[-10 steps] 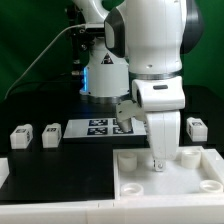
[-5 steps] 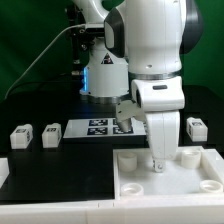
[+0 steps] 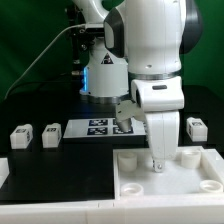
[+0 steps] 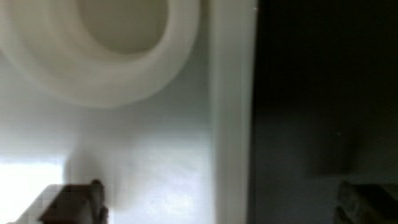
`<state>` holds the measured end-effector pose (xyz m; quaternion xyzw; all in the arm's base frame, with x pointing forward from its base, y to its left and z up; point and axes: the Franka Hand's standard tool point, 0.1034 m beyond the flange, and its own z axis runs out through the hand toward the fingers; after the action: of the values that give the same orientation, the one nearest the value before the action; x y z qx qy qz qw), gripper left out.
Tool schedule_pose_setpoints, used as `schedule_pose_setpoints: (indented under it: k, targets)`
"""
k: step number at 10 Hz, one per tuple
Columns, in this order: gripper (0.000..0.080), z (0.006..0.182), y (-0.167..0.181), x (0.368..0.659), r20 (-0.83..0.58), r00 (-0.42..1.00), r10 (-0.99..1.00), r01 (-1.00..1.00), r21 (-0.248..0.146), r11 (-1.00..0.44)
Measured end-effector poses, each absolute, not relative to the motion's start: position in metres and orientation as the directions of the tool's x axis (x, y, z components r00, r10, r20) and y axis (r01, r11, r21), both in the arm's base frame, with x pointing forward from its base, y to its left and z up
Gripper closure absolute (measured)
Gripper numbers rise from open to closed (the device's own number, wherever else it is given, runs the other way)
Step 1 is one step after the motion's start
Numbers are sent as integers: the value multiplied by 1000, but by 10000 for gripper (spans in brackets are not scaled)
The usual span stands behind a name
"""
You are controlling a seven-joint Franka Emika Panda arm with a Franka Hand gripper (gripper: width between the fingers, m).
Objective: Assemble one leg
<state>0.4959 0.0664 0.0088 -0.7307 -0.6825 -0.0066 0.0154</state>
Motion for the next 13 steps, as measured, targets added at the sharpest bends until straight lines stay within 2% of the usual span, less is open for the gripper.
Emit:
schedule_pose_setpoints:
  k: [1,3,5,6,8,10,13]
  targets:
    - [150,21,70,492,27,159,987,987,-4,-159]
    - [150,39,90,482,27,253,967,967,11,-253]
    - [150,51,121,472,39,581,813,814,2,-581]
    - [150,53,136,467,40,690,723,724,-7,-690]
    - [150,54,155,462,17,897,441,441,-58,-895]
    - [150,50,165,459,-11,982,189,188,-82,-979]
    - [150,50,165,458,-22,993,115,112,-84,-990]
